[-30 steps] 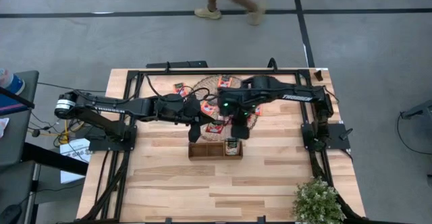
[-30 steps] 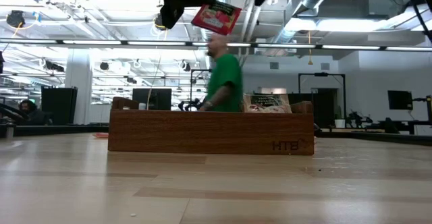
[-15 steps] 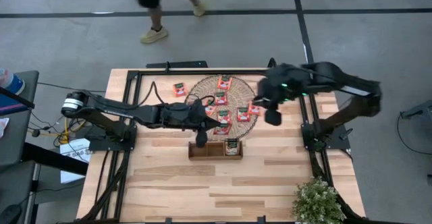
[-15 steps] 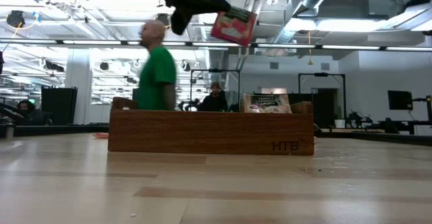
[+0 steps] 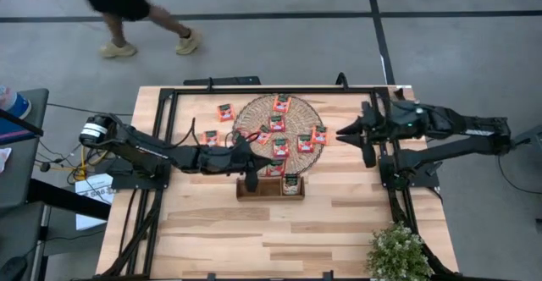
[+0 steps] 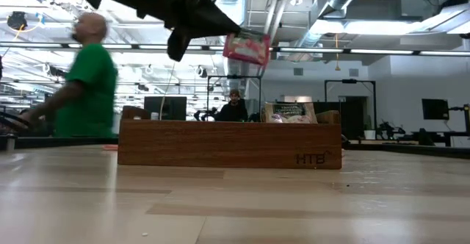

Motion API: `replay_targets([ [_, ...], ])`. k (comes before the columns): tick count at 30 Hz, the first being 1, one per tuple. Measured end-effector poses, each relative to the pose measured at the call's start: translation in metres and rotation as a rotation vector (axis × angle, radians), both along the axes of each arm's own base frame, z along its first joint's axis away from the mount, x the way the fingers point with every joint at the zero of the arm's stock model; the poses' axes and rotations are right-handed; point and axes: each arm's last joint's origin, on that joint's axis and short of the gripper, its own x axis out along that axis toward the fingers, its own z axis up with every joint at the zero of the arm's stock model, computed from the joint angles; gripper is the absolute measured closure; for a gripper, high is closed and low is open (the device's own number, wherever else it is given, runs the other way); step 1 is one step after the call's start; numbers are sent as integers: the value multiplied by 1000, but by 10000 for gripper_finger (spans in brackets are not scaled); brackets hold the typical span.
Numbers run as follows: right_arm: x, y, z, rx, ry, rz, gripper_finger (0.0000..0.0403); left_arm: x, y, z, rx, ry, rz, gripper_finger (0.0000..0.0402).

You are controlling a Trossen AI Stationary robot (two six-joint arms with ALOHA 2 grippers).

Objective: Pick & Place Tea
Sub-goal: Put the red tea bag into the middle section of the wooden organizer

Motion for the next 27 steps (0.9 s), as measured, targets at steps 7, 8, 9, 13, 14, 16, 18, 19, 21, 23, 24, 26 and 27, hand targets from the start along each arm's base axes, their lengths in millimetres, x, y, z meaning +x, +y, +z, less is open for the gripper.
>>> replay_targets([
  [7, -18, 0, -16, 128, -12, -45, 337, -14, -13, -20, -13, 4, -1, 401],
  [8, -19, 0, -17, 145, -2, -55, 337, -16, -15, -23, -10, 10, 1, 401],
  [9, -21, 0, -20, 161, 8, -65, 337, -18, -16, -26, -9, 7, 7, 401],
  [13, -20, 5, -31, 87, -15, 57, 337, -28, -19, -35, -35, -39, 9, 401],
  [14, -19, 6, -34, 67, -37, 91, 337, -30, -21, -38, -37, -49, 8, 401],
  [16, -17, 8, -39, 45, -104, 123, 337, -34, -23, -39, -44, -83, 17, 401],
  [18, -17, 10, -46, 37, -152, 140, 337, -36, -25, -40, -44, -91, 20, 401],
  [19, -18, 11, -51, 35, -165, 146, 337, -37, -26, -40, -40, -87, 16, 401],
  [21, -20, 12, -59, 42, -188, 158, 337, -37, -28, -40, -34, -91, 16, 401],
  [23, -25, 13, -67, 53, -219, 171, 337, -35, -29, -44, -30, -90, 21, 401],
  [24, -28, 14, -69, 56, -244, 176, 337, -34, -30, -47, -26, -87, 25, 401],
  [26, -34, 14, -74, 60, -302, 187, 337, -29, -31, -52, -34, -113, 24, 401],
  [27, -38, 14, -76, 61, -319, 194, 337, -27, -32, -55, -38, -123, 24, 401],
])
